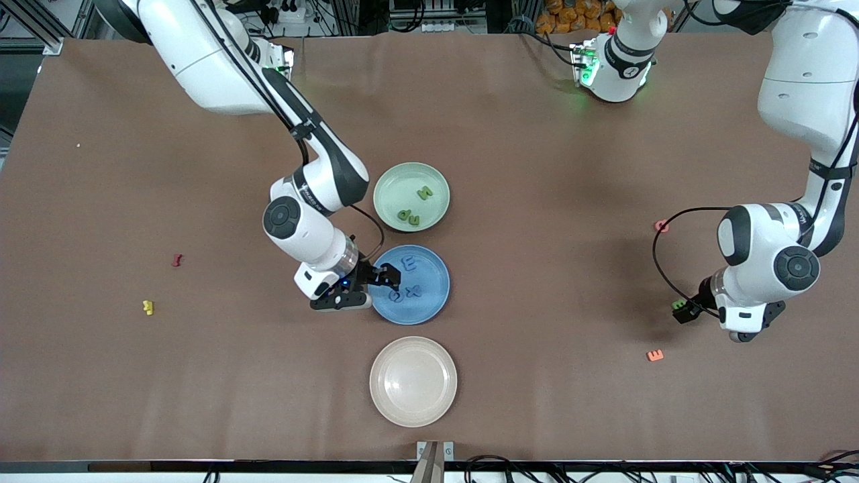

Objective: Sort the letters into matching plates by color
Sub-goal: 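Carry the blue 6 to the blue plate while the left gripper reaches the B, then release the 6 on the blue plate while the left gripper lowers onto the B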

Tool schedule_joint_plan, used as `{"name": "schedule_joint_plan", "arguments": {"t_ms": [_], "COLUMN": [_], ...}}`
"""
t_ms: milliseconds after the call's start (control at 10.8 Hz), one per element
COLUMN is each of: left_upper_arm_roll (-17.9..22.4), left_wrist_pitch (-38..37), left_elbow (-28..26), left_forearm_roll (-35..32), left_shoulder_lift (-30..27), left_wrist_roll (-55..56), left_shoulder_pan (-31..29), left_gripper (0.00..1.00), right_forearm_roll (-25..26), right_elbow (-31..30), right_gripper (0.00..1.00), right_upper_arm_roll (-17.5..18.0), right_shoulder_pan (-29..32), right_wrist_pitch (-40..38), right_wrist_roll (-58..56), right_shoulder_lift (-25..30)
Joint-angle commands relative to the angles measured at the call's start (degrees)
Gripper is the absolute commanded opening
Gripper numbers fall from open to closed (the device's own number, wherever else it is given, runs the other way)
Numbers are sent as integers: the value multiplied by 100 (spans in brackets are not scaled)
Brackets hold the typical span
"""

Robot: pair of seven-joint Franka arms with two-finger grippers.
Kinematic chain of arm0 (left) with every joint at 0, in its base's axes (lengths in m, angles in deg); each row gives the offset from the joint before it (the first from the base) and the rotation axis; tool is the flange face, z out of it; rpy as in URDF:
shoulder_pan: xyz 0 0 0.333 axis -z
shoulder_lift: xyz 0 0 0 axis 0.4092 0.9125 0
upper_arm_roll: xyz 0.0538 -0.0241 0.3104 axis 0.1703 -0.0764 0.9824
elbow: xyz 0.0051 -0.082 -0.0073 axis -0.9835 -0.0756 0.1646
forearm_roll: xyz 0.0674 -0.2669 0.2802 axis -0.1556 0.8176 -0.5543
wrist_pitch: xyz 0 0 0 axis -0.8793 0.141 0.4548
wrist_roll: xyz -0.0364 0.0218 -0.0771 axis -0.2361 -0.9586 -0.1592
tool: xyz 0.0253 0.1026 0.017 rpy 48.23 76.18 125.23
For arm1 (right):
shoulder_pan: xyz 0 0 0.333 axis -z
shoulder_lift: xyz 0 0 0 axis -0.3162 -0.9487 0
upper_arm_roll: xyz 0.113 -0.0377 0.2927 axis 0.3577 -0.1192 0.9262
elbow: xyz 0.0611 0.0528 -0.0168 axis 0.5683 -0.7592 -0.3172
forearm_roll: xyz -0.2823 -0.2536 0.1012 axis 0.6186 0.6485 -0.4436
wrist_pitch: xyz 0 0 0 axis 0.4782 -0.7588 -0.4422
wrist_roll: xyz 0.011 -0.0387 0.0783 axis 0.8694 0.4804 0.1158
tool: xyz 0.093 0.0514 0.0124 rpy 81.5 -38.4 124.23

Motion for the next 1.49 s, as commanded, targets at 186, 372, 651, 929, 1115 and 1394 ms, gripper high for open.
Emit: {"name": "schedule_joint_plan", "arguments": {"t_ms": [186, 372, 651, 929, 1115, 1394], "left_upper_arm_roll": [-74, -214, -241, -250, -250, -250], "left_wrist_pitch": [367, 376, 368, 368, 368, 368], "left_elbow": [133, 116, -68, -104, -104, -157], "left_forearm_roll": [135, 145, 189, 189, 189, 189], "left_shoulder_lift": [297, 324, 253, 244, 244, 244], "left_wrist_roll": [-83, -188, -206, -206, -206, -206], "left_shoulder_pan": [-95, -235, -245, -236, -236, -236], "left_gripper": [100, 100, 100, 100, 100, 100], "right_forearm_roll": [300, 300, 300, 335, 327, 327], "right_elbow": [41, 41, 76, 76, 67, 76], "right_gripper": [100, 100, 100, 100, 100, 100], "right_upper_arm_roll": [-531, -909, -1498, -1894, -2227, -2414], "right_shoulder_pan": [525, 664, 911, 1359, 1447, 1649], "right_wrist_pitch": [-1406, -1628, -1778, -1892, -2119, -2857], "right_wrist_roll": [-1503, -2109, -2919, -3779, -3993, -4011], "right_shoulder_lift": [439, 518, 536, 667, 825, 1317]}}
